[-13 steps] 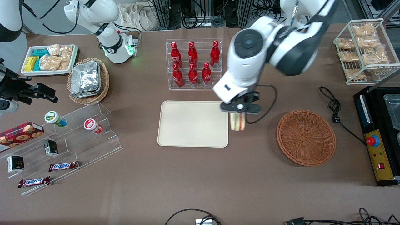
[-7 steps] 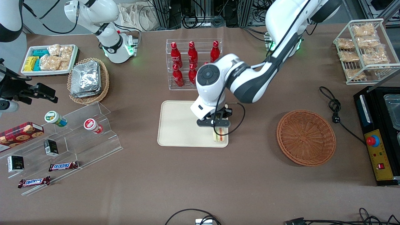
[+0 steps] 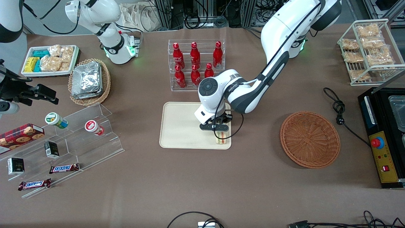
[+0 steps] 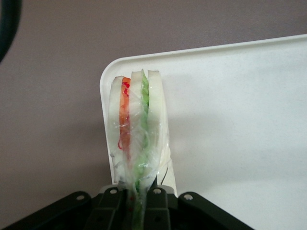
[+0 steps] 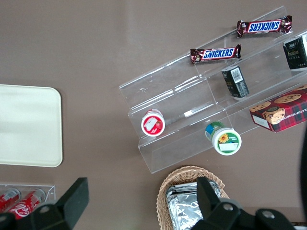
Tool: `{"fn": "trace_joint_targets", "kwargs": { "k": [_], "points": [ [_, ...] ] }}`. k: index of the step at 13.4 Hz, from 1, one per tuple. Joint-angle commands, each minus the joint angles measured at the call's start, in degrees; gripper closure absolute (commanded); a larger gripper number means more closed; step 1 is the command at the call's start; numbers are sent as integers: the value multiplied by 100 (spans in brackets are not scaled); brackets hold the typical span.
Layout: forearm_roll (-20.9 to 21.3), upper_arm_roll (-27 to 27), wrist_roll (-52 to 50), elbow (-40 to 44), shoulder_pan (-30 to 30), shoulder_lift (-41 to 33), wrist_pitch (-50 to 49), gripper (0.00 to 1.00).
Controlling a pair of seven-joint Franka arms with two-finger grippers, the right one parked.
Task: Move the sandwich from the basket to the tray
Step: 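Lower the sandwich onto the beige tray and open the left gripper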
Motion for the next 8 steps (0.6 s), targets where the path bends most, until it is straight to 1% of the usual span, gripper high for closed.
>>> {"fn": "trace_joint_targets", "kwargs": {
  "k": [1, 2, 3, 4, 5, 8],
  "points": [
    [301, -22, -304, -6, -24, 127, 106, 100],
    [302, -22, -400, -6, -59, 197, 106, 100],
    [319, -22, -488, -6, -68, 232, 123, 84],
    [319, -22, -489, -14, -68, 233, 210, 37],
    [328, -22, -489, -101, -59, 215, 342, 0],
    [311, -13, -410, -321, 29, -12, 588, 0]
  ]
}}
